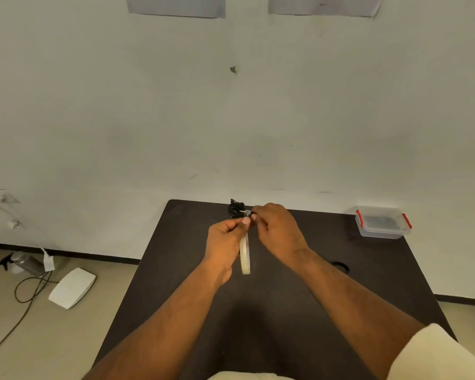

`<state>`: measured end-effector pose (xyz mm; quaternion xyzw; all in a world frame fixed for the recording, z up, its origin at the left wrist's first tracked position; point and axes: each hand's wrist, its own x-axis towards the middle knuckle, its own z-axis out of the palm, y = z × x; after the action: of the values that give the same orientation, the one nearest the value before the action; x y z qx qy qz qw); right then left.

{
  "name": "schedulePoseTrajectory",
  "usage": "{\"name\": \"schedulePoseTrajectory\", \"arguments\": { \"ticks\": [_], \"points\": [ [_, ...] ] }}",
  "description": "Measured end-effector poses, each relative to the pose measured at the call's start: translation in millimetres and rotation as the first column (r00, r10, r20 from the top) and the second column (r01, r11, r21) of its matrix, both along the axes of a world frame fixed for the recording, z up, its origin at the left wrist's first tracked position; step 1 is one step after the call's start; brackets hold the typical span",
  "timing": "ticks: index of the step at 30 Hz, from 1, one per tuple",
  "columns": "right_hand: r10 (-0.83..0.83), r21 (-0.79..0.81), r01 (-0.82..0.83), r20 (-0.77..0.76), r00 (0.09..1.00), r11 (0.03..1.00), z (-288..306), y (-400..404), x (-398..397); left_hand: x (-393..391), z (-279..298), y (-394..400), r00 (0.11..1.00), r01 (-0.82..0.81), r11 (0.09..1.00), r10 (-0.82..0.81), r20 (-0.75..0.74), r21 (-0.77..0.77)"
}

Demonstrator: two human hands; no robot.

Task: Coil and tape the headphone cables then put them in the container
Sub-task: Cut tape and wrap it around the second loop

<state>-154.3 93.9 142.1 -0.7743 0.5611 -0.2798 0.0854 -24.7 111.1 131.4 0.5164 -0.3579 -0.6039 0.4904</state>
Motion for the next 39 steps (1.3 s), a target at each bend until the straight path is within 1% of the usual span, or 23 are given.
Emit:
{"name": "schedulePoseTrajectory", "arguments": {
  "ticks": [2,3,4,5,6,7,9,11,13,15,17,21,23,25,27,29,31,33,36,37,38,39],
  "points": [
    [-0.034,0.14,0.0,0.24,0.97,0.99,7.8,4.2,5.6,1.2,-2.6,0.1,1.0,-0.017,1.0,0.017,0.016,0.016],
    [-0.073,0.216,-0.007,0.359,0.931,0.976,11.9,5.3,7.5,2.3,-2.8,-0.6,1.0,-0.026,1.0,0.026,-0.013,0.012],
    [-0.128,0.314,-0.036,0.486,0.865,0.949,14.9,5.1,8.1,4.3,-3.1,-1.9,0.998,-0.033,0.999,0.032,-0.048,-0.012],
    [-0.193,0.416,-0.095,0.597,0.778,0.905,17.7,5.2,8.0,7.2,-4.2,-3.2,0.997,-0.035,0.998,0.031,-0.071,-0.053],
    [-0.258,0.502,-0.171,0.672,0.694,0.848,20.2,5.6,7.2,10.2,-4.8,-4.1,0.997,-0.031,0.994,0.023,-0.07,-0.102],
    [-0.32,0.565,-0.246,0.717,0.619,0.787,20.9,4.5,5.5,13.0,-5.9,-5.2,0.998,-0.014,0.99,0.006,-0.057,-0.142],
    [-0.439,0.649,-0.367,0.74,0.51,0.666,20.8,1.1,-2.3,13.4,-8.9,-7.1,0.997,0.035,0.988,-0.045,-0.062,-0.147],
    [-0.523,0.686,-0.472,0.727,0.444,0.554,18.2,-2.5,-13.2,10.4,-12.3,-6.6,0.983,0.092,0.993,-0.103,-0.154,-0.078],
    [-0.569,0.712,-0.527,0.696,0.438,0.465,13.7,-4.7,-26.9,6.3,-16.2,-5.3,0.966,0.165,0.986,-0.163,-0.2,-0.006],
    [-0.608,0.741,-0.531,0.657,0.446,0.411,4.3,-5.5,-40.1,1.4,-21.7,-4.8,0.96,0.233,0.971,-0.223,-0.168,0.045],
    [-0.657,0.752,-0.529,0.633,0.41,0.394,-5.1,-3.9,-48.9,-4.6,-27.6,-6.0,0.959,0.269,0.961,-0.261,-0.11,0.058],
    [-0.734,0.713,-0.555,0.633,0.245,0.43,-21.8,4.1,-58.8,-21.5,-43.0,-5.6,0.97,0.236,0.971,-0.235,0.063,-0.021],
    [-0.753,0.694,-0.563,0.632,0.18,0.448,-30.1,7.5,-64.5,-30.5,-51.3,-3.3,0.969,0.219,0.974,-0.211,0.131,-0.053],
    [-0.765,0.683,-0.573,0.628,0.144,0.453,-39.5,9.9,-73.8,-38.5,-59.4,-1.9,0.959,0.238,0.971,-0.232,0.16,-0.017],
    [-0.773,0.69,-0.578,0.616,0.153,0.435,-49.1,11.6,-85.7,-44.5,-67.2,-1.3,0.943,0.287,0.956,-0.294,0.156,0.064],
    [-0.79,0.721,-0.57,0.583,0.191,0.394,-60.1,12.7,-99.2,-51.9,-74.9,0.5,0.929,0.319,0.936,-0.339,0.147,0.147],
    [-0.81,0.761,-0.551,0.536,0.238,0.342,-72.8,14.4,-109.9,-60.0,-81.8,4.7,0.926,0.319,0.924,-0.351,0.138,0.21],
    [-0.8,0.799,-0.522,0.507,0.32,0.298,-84.9,14.8,-117.6,-69.7,-88.7,8.9,0.927,0.292,0.921,-0.338,0.16,0.257],
    [-0.702,0.87,-0.41,0.473,0.532,0.276,-98.2,12.4,-121.2,-79.8,-100.2,12.2,0.935,0.211,0.922,-0.288,0.208,0.326],
    [-0.683,0.884,-0.378,0.457,0.57,0.276,-102.1,10.3,-121.7,-81.9,-104.1,11.9,0.938,0.189,0.918,-0.273,0.211,0.348],
    [-0.679,0.887,-0.369,0.453,0.578,0.278,-105.6,8.1,-122.7,-83.5,-107.5,11.1,0.941,0.175,0.913,-0.265,0.21,0.368],
    [-0.686,0.88,-0.385,0.463,0.561,0.279,-109.3,5.4,-123.6,-84.7,-110.0,10.0,0.944,0.163,0.909,-0.256,0.207,0.384]
  ]
}}
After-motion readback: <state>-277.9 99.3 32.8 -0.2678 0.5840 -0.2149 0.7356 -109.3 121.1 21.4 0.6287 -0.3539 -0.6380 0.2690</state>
